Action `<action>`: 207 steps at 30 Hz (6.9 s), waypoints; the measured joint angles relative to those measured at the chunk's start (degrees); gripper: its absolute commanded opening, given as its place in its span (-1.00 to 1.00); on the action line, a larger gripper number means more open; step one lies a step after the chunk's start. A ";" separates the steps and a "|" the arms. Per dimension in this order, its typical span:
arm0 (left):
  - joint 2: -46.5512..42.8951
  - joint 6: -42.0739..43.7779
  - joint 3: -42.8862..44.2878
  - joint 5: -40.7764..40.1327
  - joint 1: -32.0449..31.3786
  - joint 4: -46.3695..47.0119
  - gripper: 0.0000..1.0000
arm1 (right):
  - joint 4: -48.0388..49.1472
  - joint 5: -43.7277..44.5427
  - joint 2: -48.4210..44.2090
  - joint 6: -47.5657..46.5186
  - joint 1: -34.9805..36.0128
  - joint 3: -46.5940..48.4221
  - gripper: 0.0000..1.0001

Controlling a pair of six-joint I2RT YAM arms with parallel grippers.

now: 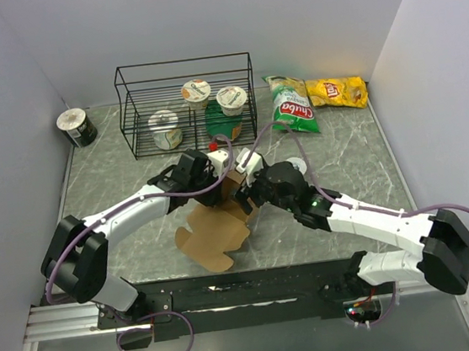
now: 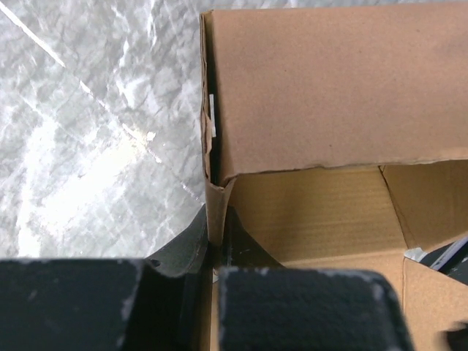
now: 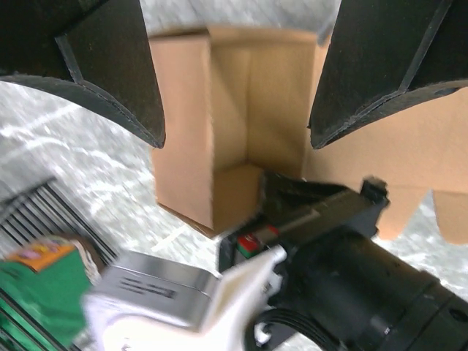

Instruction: Fold the paper box

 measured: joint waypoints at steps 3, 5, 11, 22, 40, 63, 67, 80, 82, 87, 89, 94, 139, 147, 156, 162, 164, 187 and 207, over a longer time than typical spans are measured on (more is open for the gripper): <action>0.37 0.83 0.28 -0.59 0.00 -1.77 -0.98 | -2.51 1.25 -1.55 0.00 -0.81 0.00 0.63; 0.37 1.25 0.33 -1.05 0.00 -2.99 -0.98 | -3.52 1.77 -1.79 -0.07 -1.60 0.00 0.57; 0.39 1.29 0.66 -1.49 -0.02 -4.74 -0.98 | -5.70 2.12 -0.42 -1.18 -2.12 0.02 0.47; 1.05 1.33 1.60 -1.86 -0.24 -5.60 -0.98 | -5.88 0.85 4.79 -2.82 -2.12 1.51 0.22; 1.97 1.92 1.79 -2.93 -0.59 -5.97 0.60 | -1.81 7.06 11.17 0.52 -2.10 2.71 -0.70; -6.34 -1.11 4.96 3.82 5.88 -2.45 0.87 | -2.73 9.31 11.89 7.28 -2.10 -1.03 -0.64; -3.80 -0.31 4.96 5.97 5.86 -2.29 0.82 | -2.86 8.46 11.93 7.45 -1.97 -2.16 -0.64; 7.89 1.42 4.00 6.03 -0.59 -2.16 0.29 | -0.39 5.29 12.33 9.53 -1.68 -5.40 -0.62; 8.70 1.55 3.98 4.92 -0.98 -2.19 0.19 | -0.31 4.96 12.57 9.97 -1.64 -5.81 -0.62; 8.85 2.32 3.56 -0.61 -2.73 -1.22 -0.22 | 0.85 4.22 13.31 10.67 -1.62 -6.03 -0.61; 8.85 2.19 2.95 -2.78 -3.69 -1.01 -0.39 | 1.11 3.96 13.73 10.95 -1.60 -6.03 -0.60; 9.16 2.23 2.27 -5.95 -4.26 -1.05 -0.87 | 1.62 3.54 14.53 12.41 -1.51 -6.03 -0.08; 7.43 3.80 -1.60 -5.64 -10.01 2.32 -0.98 | 22.14 -14.53 20.57 35.87 -15.45 -13.35 0.12; 8.15 3.78 -0.81 -5.53 -10.01 0.31 -0.98 | 22.14 -11.76 21.20 37.00 -13.14 -13.33 0.09; 8.46 3.76 -0.39 -5.49 -10.01 -0.66 -0.94 | 21.09 -8.22 21.20 39.04 -11.19 -12.66 0.09; 8.59 3.76 0.04 -5.49 -10.01 -1.68 -0.92 | 20.65 -6.93 21.20 39.65 -10.32 -12.37 0.09; 8.74 3.76 0.26 -5.49 -10.01 -2.03 -0.98 | 20.63 -6.60 21.20 39.76 -10.14 -12.37 0.09; 8.70 5.70 0.42 -5.90 -10.95 -0.98 -0.98 | 3.43 -7.04 -8.96 32.65 -11.34 -19.50 0.36; 8.70 5.68 0.42 -5.99 -10.97 -1.01 -0.98 | -1.20 1.18 6.80 25.18 -2.60 -11.19 -0.30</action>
